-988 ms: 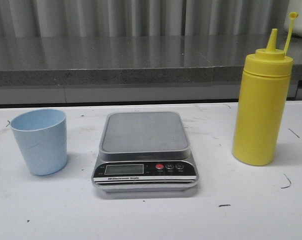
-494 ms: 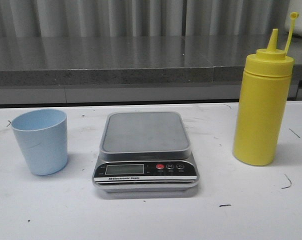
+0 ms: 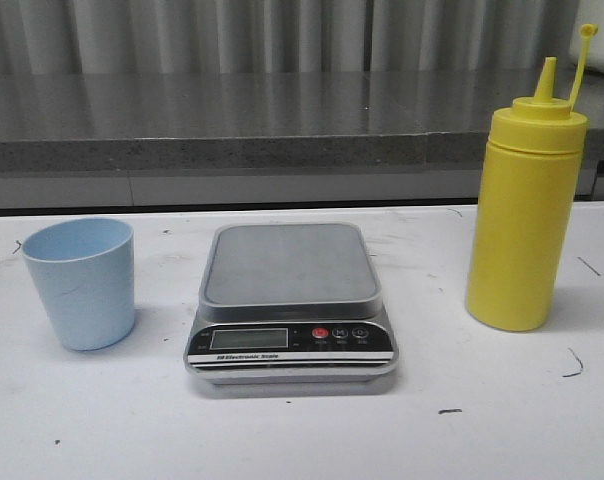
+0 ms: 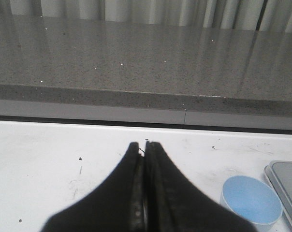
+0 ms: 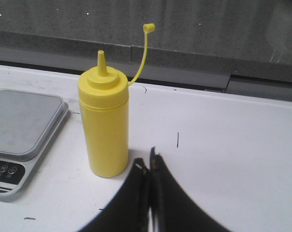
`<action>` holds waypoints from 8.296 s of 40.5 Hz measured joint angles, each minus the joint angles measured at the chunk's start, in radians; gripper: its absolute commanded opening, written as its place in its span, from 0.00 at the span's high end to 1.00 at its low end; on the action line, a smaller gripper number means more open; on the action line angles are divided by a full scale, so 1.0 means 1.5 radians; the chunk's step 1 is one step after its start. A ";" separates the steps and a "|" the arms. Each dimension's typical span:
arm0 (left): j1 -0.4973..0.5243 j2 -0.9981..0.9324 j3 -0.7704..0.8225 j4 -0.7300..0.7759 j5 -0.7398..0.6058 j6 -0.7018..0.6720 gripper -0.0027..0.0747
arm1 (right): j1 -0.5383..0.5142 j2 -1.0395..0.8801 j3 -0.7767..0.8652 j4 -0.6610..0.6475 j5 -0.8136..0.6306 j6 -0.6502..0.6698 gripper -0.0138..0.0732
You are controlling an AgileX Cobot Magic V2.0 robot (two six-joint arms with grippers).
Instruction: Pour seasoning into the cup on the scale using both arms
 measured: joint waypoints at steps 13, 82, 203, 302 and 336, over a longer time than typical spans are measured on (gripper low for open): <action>0.000 0.000 0.000 0.000 0.000 0.000 0.14 | 0.000 0.000 0.000 0.000 -0.004 0.000 0.16; -0.340 0.951 -0.633 0.038 0.457 0.083 0.14 | 0.000 0.000 0.000 0.000 -0.019 0.000 0.13; -0.493 1.209 -1.068 0.030 0.635 0.083 0.31 | 0.000 0.000 0.000 0.000 -0.015 0.000 0.13; -0.186 -0.138 -0.009 -0.021 0.135 0.050 0.99 | 0.000 0.000 0.000 0.000 -0.012 0.000 0.13; -0.186 -0.228 0.022 -0.027 0.122 0.049 0.99 | 0.001 0.258 0.000 0.011 -0.307 0.000 0.13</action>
